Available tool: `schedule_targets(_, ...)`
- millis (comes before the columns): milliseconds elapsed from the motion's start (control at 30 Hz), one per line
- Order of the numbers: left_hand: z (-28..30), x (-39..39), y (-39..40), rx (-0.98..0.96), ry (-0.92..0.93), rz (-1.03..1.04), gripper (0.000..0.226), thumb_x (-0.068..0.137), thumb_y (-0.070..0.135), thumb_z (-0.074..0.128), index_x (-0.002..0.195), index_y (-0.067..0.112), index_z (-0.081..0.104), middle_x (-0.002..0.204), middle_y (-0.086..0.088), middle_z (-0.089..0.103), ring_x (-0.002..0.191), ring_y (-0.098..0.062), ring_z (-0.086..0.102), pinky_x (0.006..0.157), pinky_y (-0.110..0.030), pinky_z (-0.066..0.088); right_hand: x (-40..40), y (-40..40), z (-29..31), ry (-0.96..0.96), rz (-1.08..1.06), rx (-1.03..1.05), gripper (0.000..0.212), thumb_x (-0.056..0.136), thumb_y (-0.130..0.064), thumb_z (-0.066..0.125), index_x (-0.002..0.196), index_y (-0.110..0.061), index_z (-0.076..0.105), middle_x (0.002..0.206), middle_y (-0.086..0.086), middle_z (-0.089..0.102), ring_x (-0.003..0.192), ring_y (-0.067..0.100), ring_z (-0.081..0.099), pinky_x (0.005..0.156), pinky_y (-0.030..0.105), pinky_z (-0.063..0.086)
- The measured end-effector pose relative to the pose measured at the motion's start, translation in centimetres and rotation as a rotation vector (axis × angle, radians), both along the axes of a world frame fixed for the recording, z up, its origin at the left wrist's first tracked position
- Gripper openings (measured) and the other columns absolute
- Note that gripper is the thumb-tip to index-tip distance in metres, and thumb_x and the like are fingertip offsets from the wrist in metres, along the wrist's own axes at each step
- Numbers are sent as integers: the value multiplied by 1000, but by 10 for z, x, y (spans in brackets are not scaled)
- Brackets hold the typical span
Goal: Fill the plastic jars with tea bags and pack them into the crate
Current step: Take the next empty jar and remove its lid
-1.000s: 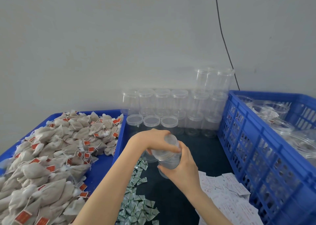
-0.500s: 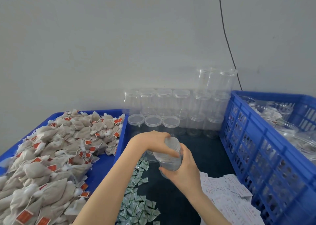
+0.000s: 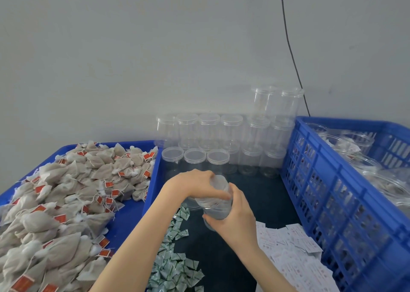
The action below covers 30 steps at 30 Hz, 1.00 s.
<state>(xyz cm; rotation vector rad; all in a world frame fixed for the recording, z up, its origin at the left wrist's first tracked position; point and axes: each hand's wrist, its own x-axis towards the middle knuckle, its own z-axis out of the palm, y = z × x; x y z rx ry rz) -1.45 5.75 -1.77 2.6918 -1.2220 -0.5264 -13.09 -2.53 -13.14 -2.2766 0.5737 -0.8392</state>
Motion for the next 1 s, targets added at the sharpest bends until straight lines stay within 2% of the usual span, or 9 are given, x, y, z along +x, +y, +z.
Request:
schedule_targets(100, -3, -8, -7, 10, -165, 150, 99, 68, 92, 30, 133, 19, 48, 128, -3, 58, 111, -25, 56, 80, -37, 41, 3, 2, 0, -28, -44, -84, 101, 57, -47, 90, 140, -8, 47, 134, 4, 58, 123, 23, 56, 98, 45, 50)
schedule_targets(167, -5, -12, -9, -69, -234, 159, 97, 72, 89, 28, 138, 19, 43, 138, -6, 50, 124, -28, 48, 88, -41, 39, 5, -1, -1, -48, -53, -85, 99, 56, -45, 91, 138, -7, 49, 132, 4, 59, 122, 24, 57, 98, 46, 50)
schedule_targets(233, -6, -13, -9, -193, -149, -1, 91, 76, 81, 42, 149, 28, 23, 157, -4, 19, 143, -27, 21, 108, -49, 30, 5, -7, -1, -53, 1, 42, 100, 58, -49, 88, 141, -18, 43, 135, -5, 54, 122, 17, 55, 96, 42, 51)
schedule_targets(300, -2, -10, -6, -168, 43, -180, 99, 76, 65, 63, 150, 39, 2, 160, 6, -7, 147, -22, 3, 115, -50, 22, 4, -13, -2, -44, 67, 196, 101, 57, -56, 85, 142, -30, 37, 136, -14, 50, 120, 9, 53, 94, 37, 52)
schedule_targets(400, 1, 0, -4, -81, 99, -327, 99, 76, 38, 75, 151, 36, 10, 158, 5, 13, 143, -18, 20, 113, -40, 28, 2, -16, -5, -29, 80, 253, 102, 51, -61, 81, 139, -36, 36, 133, -20, 49, 118, 4, 53, 93, 35, 52)
schedule_targets(533, -1, 11, -5, -293, 84, -153, 86, 77, 58, 67, 148, 33, 25, 148, 2, 40, 128, -18, 43, 101, -31, 37, -1, -18, -12, -53, 47, 237, 92, 53, -57, 83, 132, -39, 38, 121, -31, 45, 109, -5, 47, 81, 13, 41)
schedule_targets(633, -6, 28, -6, -442, 11, 108, 94, 76, 70, 58, 150, 27, 18, 147, -8, 43, 127, -28, 48, 101, -41, 39, -5, -24, -16, -89, 32, 305, 89, 55, -49, 86, 127, -49, 34, 122, -30, 45, 106, -14, 44, 78, 4, 36)
schedule_targets(800, -33, 75, -13, -381, 118, 338, 90, 82, 52, 65, 148, 9, 21, 149, -15, 37, 132, -32, 43, 104, -40, 37, -8, -29, -21, -88, 41, 370, 87, 57, -42, 90, 122, -54, 34, 122, -29, 49, 110, -21, 44, 79, 1, 38)
schedule_targets(1000, -77, 99, -17, -349, 120, 468, 63, 90, 45, 55, 137, 4, 45, 141, -19, 43, 129, -32, 39, 99, -38, 38, -8, -21, -23, -92, 103, 454, 88, 51, -43, 89, 124, -51, 39, 127, -25, 54, 115, -16, 47, 87, 7, 38)
